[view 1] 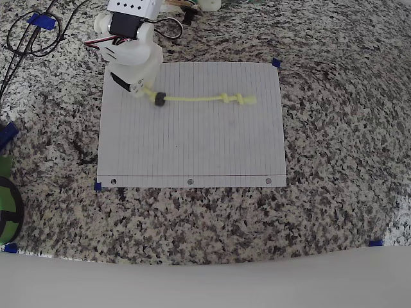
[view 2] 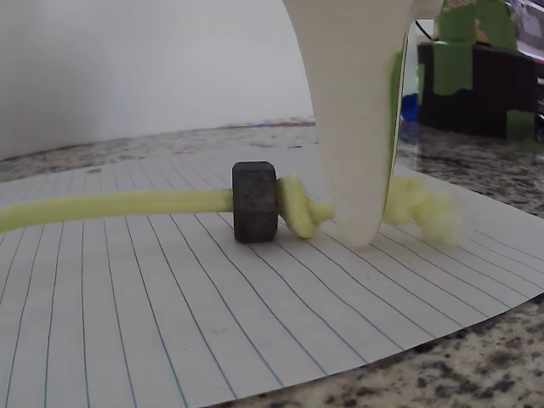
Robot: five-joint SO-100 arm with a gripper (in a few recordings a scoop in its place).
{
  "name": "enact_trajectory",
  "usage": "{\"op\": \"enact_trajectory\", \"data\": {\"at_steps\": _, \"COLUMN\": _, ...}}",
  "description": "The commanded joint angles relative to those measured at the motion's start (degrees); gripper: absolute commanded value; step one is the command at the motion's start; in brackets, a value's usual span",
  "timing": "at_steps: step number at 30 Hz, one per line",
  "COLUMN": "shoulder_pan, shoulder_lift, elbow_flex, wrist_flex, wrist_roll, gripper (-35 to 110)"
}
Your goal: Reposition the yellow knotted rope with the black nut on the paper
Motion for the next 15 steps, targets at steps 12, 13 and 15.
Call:
{"op": "enact_trajectory", "data": {"at_steps": 12, "shoulder_pan": -0.44, "shoulder_lift": 0.26, "elbow_flex": -1.32, "wrist_flex": -1.67, "wrist_roll": 0.26, "gripper": 41}}
{"op": "enact_trajectory", "data": {"at_steps": 13, "shoulder_pan": -0.35, "shoulder_lift": 0.26, "elbow_flex": -1.32, "wrist_flex": -1.67, "wrist_roll": 0.26, "gripper": 41}}
{"op": "enact_trajectory", "data": {"at_steps": 15, "shoulder_pan": 0.00, "shoulder_lift": 0.44, "elbow_flex": -1.32, "wrist_flex": -1.49, "wrist_roll": 0.35, "gripper": 40}}
